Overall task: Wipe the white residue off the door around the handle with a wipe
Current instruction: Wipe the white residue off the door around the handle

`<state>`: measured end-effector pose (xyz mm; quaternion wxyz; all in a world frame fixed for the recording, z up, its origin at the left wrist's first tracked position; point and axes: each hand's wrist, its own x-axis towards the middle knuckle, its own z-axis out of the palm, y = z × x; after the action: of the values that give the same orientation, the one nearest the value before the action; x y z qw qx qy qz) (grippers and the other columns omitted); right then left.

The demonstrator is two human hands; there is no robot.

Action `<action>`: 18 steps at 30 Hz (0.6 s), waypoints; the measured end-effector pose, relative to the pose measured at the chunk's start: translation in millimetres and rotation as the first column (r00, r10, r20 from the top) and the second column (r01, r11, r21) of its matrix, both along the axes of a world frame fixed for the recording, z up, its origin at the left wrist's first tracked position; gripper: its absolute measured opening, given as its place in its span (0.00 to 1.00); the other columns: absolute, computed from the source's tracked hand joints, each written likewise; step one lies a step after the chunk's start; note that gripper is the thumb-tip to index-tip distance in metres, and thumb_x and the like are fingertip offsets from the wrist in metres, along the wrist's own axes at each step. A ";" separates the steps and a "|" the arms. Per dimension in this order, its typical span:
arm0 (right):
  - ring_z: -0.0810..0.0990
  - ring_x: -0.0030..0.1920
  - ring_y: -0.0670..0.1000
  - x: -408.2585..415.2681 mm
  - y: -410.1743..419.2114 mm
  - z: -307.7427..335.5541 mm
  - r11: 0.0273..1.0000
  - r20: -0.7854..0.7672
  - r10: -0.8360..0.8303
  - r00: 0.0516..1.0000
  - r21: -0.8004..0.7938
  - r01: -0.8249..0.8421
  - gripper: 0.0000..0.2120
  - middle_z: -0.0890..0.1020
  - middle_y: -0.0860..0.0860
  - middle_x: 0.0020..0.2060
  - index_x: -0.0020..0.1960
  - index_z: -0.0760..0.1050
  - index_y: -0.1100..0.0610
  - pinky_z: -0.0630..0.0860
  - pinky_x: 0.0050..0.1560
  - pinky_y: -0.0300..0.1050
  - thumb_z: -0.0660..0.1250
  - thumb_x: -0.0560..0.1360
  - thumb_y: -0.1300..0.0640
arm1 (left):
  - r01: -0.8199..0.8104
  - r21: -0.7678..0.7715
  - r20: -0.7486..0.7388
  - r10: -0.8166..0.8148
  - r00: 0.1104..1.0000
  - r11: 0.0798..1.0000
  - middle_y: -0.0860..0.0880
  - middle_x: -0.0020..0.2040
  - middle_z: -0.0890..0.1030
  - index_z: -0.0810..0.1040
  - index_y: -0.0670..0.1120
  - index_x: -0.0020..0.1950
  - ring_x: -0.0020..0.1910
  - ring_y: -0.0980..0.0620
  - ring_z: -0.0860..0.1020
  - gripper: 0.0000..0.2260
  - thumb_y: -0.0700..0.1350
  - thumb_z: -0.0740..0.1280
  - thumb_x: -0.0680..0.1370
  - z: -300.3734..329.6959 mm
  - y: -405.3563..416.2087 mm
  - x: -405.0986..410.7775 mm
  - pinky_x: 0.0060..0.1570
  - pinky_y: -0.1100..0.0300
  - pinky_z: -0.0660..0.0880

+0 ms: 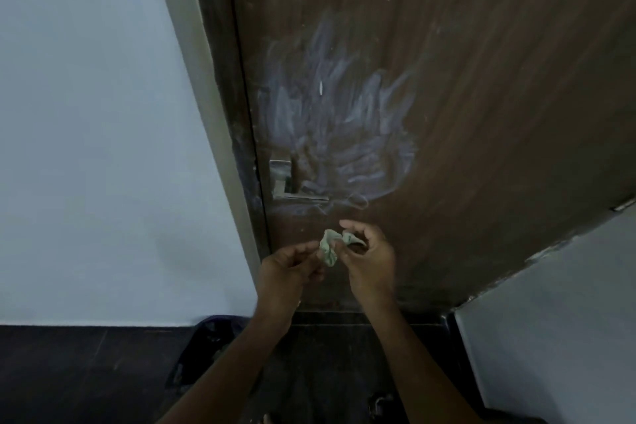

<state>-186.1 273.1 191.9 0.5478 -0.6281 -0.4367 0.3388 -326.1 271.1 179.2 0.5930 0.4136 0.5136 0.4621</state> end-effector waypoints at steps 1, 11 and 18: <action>0.84 0.47 0.45 -7.8 4.0 2.3 1.000 -0.043 -0.006 0.999 -0.001 0.006 0.17 0.85 0.48 0.47 0.50 0.80 0.42 0.81 0.44 0.38 0.77 0.71 0.63 | 0.041 0.009 0.000 -0.041 0.999 0.999 0.49 0.47 0.87 0.84 0.50 0.57 0.44 0.47 0.86 0.10 0.41 0.72 0.77 0.4 4.0 -5.9 0.44 0.58 0.83; 0.85 0.51 0.44 -42.7 22.2 24.8 0.991 -0.022 0.135 0.991 0.021 -0.134 0.06 0.87 0.48 0.48 0.52 0.86 0.56 0.81 0.50 0.36 0.71 0.78 0.61 | -0.041 0.082 -0.039 0.044 0.998 0.996 0.47 0.38 0.87 0.87 0.47 0.51 0.37 0.45 0.85 0.07 0.48 0.71 0.78 17.6 36.9 -39.0 0.39 0.61 0.81; 0.79 0.59 0.38 -55.6 35.0 33.4 0.952 0.234 0.298 0.925 0.000 -0.307 0.17 0.80 0.42 0.57 0.63 0.80 0.55 0.77 0.59 0.34 0.73 0.75 0.65 | -0.112 0.102 -0.022 0.115 0.993 0.988 0.46 0.34 0.86 0.86 0.49 0.38 0.33 0.44 0.83 0.08 0.51 0.75 0.74 31.3 54.6 -50.5 0.41 0.54 0.81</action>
<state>-241.7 308.0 225.3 0.4459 -0.5780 -0.5952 0.3358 -376.6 325.7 210.5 0.5369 0.4193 0.5207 0.5146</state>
